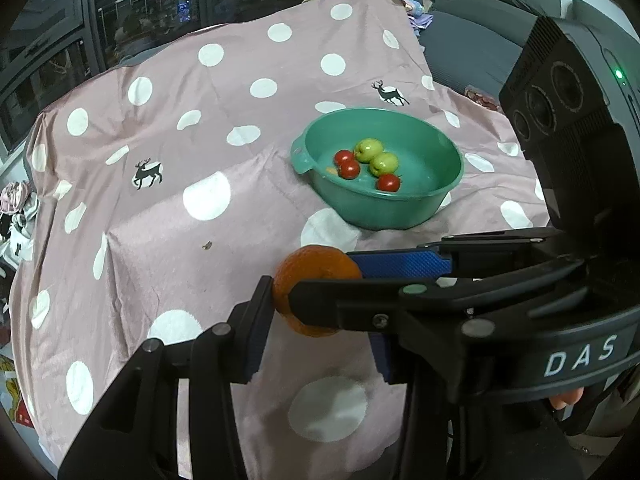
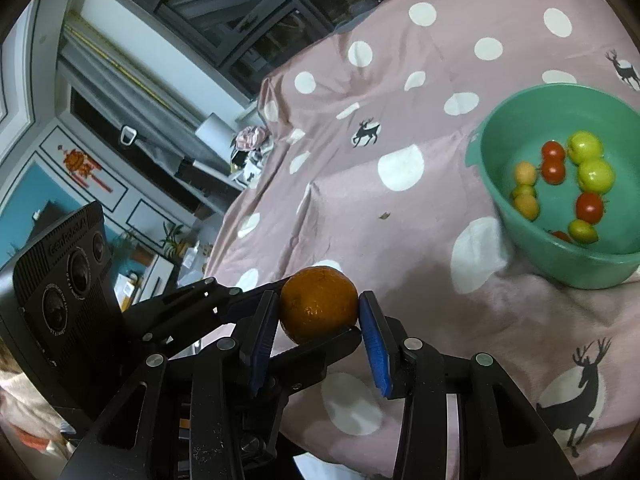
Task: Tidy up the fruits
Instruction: 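Carry the orange in the right tool over the green bowl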
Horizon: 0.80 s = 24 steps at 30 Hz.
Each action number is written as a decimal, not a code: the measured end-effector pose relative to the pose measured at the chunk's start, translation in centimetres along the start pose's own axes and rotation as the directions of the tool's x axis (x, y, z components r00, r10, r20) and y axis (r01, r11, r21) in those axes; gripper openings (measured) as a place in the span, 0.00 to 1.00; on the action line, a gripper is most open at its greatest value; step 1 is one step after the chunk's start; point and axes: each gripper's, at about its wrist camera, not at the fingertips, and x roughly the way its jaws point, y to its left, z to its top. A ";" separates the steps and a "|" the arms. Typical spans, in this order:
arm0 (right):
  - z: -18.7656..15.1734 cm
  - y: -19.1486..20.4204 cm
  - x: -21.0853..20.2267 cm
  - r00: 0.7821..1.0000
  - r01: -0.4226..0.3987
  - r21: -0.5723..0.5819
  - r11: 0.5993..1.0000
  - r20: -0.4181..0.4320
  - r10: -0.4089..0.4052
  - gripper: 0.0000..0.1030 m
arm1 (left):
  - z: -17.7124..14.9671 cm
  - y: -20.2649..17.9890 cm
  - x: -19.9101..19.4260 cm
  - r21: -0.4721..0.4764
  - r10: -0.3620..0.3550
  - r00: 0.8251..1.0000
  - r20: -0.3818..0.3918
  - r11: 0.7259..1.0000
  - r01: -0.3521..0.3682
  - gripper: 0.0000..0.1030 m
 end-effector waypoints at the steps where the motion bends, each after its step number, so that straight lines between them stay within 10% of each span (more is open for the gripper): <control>1: 0.0 -0.1 -0.2 1.000 0.001 0.000 1.000 0.002 -0.001 0.42 | 0.2 -0.1 0.1 0.001 -0.001 1.000 -0.001 1.000 0.001 0.42; 24: 2.6 -3.7 -3.7 0.992 0.013 0.041 0.999 0.121 -0.018 0.42 | 5.0 -3.0 2.4 0.084 -0.030 0.999 0.029 0.996 0.027 0.42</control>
